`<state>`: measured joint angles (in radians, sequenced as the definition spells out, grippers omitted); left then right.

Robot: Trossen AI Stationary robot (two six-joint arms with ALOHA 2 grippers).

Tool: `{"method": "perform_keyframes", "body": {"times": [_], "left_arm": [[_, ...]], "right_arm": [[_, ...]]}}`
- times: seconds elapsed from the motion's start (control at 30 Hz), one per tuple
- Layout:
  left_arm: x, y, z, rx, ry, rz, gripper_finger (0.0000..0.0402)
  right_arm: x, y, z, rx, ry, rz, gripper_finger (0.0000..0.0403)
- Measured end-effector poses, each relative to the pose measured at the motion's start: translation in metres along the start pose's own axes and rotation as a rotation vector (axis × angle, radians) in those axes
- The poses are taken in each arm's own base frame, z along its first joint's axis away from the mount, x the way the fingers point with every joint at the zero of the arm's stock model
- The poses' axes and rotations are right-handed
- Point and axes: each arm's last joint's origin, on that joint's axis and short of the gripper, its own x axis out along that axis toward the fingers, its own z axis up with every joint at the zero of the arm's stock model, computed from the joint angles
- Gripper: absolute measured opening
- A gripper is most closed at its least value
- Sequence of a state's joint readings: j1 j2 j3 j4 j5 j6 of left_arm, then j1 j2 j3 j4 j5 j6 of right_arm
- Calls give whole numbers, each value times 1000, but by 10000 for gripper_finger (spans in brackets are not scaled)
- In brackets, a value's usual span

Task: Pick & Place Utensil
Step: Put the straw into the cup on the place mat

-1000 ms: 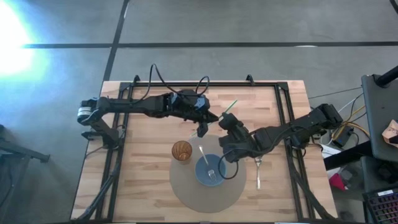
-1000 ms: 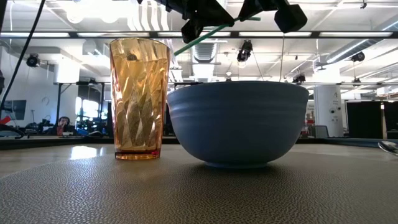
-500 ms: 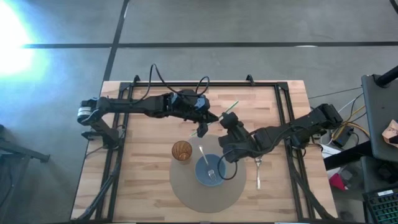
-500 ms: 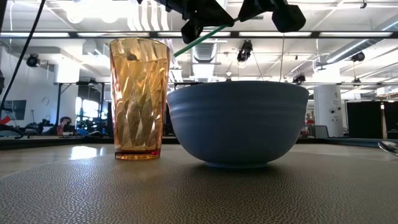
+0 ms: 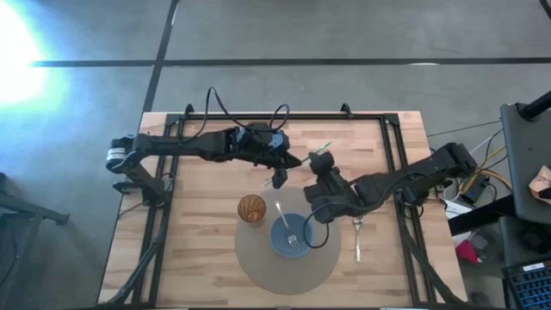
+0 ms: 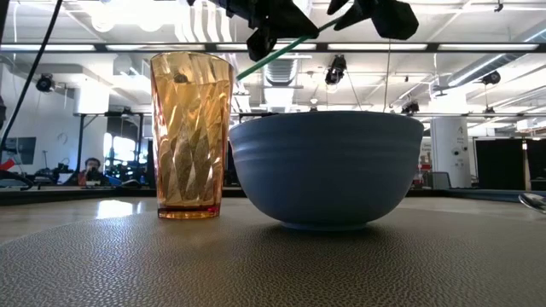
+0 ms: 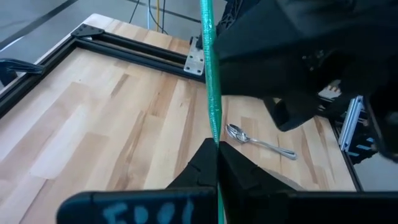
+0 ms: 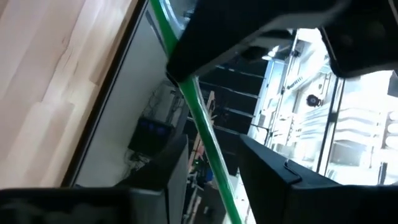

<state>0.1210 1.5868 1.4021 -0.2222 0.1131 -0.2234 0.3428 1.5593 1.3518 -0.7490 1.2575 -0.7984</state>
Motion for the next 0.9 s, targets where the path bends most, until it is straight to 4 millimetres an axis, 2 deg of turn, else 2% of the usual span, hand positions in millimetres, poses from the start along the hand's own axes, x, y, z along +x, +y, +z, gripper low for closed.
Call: {"method": "perform_keyframes", "body": {"times": [0.3,0.57,0.7,0.9], "left_arm": [[-12,0,3,-4,6,9,0],[-34,-4,12,16,-30,4,0],[-50,-7,19,40,-71,-4,0],[-73,-15,28,92,-132,-18,0]], "right_arm": [[-12,-24,-28,198,-22,-23,136],[-24,-45,-60,510,-51,-41,135],[-28,-50,-70,633,-61,-40,136],[-31,-46,-76,708,-58,-23,129]]}}
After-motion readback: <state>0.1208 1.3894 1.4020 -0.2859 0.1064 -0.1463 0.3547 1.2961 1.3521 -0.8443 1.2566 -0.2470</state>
